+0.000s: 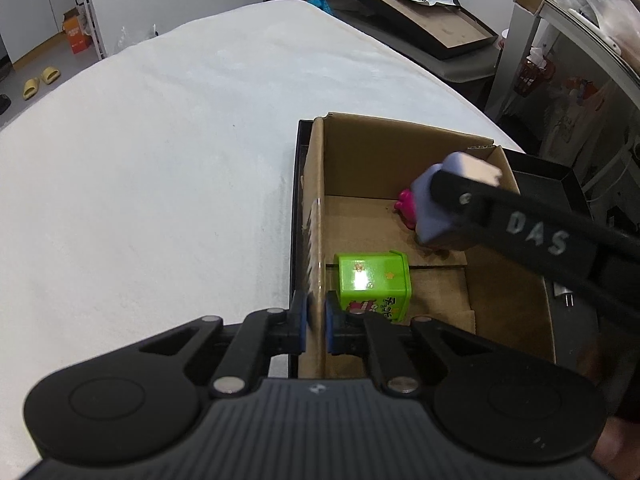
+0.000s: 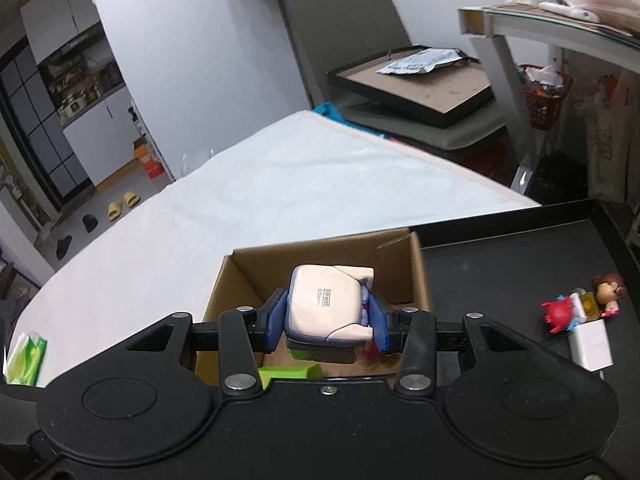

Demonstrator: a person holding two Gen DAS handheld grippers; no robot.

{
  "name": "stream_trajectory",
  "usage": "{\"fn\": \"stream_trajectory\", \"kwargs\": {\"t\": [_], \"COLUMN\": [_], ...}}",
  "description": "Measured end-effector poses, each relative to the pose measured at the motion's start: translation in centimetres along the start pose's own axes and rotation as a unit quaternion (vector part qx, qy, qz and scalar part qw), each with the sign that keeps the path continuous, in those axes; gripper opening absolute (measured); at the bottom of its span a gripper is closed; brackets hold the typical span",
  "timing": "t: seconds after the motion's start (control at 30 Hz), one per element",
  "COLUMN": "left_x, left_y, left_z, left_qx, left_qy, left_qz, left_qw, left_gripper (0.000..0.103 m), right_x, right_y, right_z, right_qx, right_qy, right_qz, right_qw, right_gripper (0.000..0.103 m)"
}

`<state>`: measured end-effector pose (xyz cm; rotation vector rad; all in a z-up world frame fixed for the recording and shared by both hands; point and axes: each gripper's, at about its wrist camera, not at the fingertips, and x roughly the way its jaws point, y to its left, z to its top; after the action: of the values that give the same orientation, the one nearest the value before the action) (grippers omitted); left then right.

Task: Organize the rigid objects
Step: 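Carry the white-and-blue block into the box and release it, then move the right gripper to the white plug charger and grasp it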

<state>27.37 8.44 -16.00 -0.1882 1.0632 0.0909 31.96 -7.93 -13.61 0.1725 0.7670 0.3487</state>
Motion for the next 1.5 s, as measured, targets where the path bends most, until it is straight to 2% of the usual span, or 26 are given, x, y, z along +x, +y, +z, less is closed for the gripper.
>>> {"fn": "stream_trajectory", "kwargs": {"t": [0.23, 0.3, 0.43, 0.87, 0.93, 1.03, 1.3, 1.4, 1.5], "left_x": [0.1, 0.1, 0.1, -0.3, -0.3, 0.0, 0.4, 0.5, 0.7], "left_y": [0.3, 0.3, 0.0, -1.0, -1.2, -1.6, -2.3, -2.7, -3.2], "left_z": [0.0, 0.0, 0.3, 0.6, 0.5, 0.4, 0.0, -0.2, -0.5], "left_qx": [-0.006, -0.006, 0.005, 0.007, 0.005, 0.003, 0.001, 0.003, 0.005], "left_qy": [-0.001, 0.003, 0.008, 0.014, 0.017, 0.023, 0.035, 0.041, 0.047], "left_qz": [-0.004, -0.008, 0.003, 0.036, 0.044, 0.054, 0.087, 0.096, 0.103], "left_qw": [1.0000, 0.9999, 1.0000, 0.9992, 0.9989, 0.9983, 0.9956, 0.9945, 0.9935], "left_gripper": [0.008, 0.009, 0.009, 0.013, 0.014, 0.019, 0.052, 0.056, 0.057], "right_x": [0.7, 0.7, 0.6, -1.5, -1.8, -2.3, -3.5, -3.9, -4.2], "right_y": [0.7, 1.1, 1.2, 0.6, 0.1, -0.6, -3.8, -5.2, -6.6], "right_z": [-0.1, -0.3, -0.3, 0.2, 0.3, 0.5, 0.9, 1.1, 1.2], "right_qx": [0.005, -0.003, 0.004, 0.004, 0.009, 0.013, 0.037, 0.046, 0.055], "right_qy": [0.022, 0.023, 0.021, -0.006, -0.011, -0.016, -0.024, -0.017, -0.015], "right_qz": [0.039, 0.039, 0.050, 0.022, 0.015, -0.001, -0.045, -0.052, -0.061], "right_qw": [0.999, 0.999, 0.999, 1.000, 1.000, 1.000, 0.998, 0.997, 0.996], "right_gripper": [0.043, 0.044, 0.053, 0.055, 0.058, 0.061, 0.070, 0.077, 0.078]}}
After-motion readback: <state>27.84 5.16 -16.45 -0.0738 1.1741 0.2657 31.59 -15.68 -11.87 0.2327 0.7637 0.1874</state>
